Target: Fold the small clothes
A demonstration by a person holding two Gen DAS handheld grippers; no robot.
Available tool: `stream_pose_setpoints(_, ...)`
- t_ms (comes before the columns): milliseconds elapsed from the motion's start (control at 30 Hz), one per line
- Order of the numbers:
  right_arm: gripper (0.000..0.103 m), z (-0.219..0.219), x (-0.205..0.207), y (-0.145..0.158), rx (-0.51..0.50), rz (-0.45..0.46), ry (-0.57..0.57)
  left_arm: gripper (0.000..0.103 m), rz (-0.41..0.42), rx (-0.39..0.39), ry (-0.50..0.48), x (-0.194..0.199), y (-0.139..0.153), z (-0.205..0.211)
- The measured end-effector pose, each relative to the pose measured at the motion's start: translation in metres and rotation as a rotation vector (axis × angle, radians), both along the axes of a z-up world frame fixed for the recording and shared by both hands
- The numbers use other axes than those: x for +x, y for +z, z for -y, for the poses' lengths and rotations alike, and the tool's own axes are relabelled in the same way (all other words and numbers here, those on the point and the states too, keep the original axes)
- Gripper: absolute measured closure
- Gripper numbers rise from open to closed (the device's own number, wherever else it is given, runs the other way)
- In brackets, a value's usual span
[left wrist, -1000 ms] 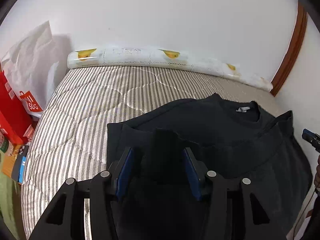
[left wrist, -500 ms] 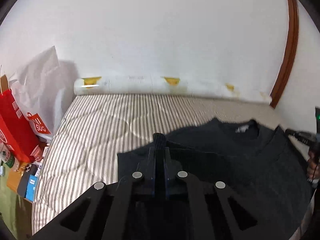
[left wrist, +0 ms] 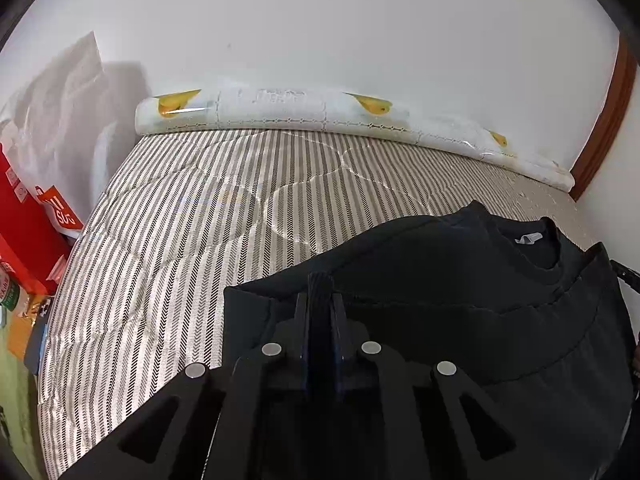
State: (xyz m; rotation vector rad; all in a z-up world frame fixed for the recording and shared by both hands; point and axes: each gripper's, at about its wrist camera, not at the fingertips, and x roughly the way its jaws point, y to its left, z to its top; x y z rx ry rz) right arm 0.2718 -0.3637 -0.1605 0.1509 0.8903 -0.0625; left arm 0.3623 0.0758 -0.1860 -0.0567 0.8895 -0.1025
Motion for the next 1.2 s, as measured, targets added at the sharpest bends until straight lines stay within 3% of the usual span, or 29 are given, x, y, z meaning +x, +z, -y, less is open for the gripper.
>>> stream_pose_setpoints(167,0.092,-0.001,-0.003,0.006,0.023,0.026,0.007,0.091,-0.005,0.019,-0.004,0.002,-0.002,0.003)
stream_pose_setpoints(267,0.077,-0.005,-0.007,0.016,0.015,0.057,0.028,0.09,-0.001,0.029,-0.01,0.001,-0.002,0.005)
stream_pose_setpoints(333,0.069,-0.014,-0.011,0.023,0.017,0.075,0.059,0.083,0.003,0.049,-0.01,0.0,0.0,0.007)
stream_pose_setpoints(433,0.067,-0.033,-0.014,0.021,-0.028,0.065,0.116,0.075,-0.001,0.06,-0.009,-0.004,0.002,0.008)
stream_pose_setpoints(567,0.068,-0.036,-0.009,-0.007,-0.096,-0.038,0.053,0.068,-0.01,0.044,-0.006,-0.02,0.008,0.006)
stream_pose_setpoints(633,0.073,-0.024,-0.012,-0.015,-0.059,-0.059,0.007,0.049,-0.006,0.042,-0.004,-0.034,0.012,0.004)
stream_pose_setpoints(700,0.073,-0.018,-0.021,-0.008,-0.058,-0.051,-0.041,0.042,0.015,0.04,0.008,-0.054,0.017,-0.001)
stream_pose_setpoints(900,0.07,-0.048,-0.059,0.031,-0.067,0.03,-0.027,0.042,0.025,0.02,0.029,-0.106,0.023,-0.017)
stream_pose_setpoints(1000,0.063,-0.077,-0.078,0.044,-0.043,0.06,0.015,0.042,0.033,0.0,0.046,-0.132,0.026,-0.028)
stream_pose_setpoints(1200,0.049,-0.143,-0.106,0.045,-0.01,0.086,0.106,0.041,0.037,-0.055,0.078,-0.188,0.022,-0.05)
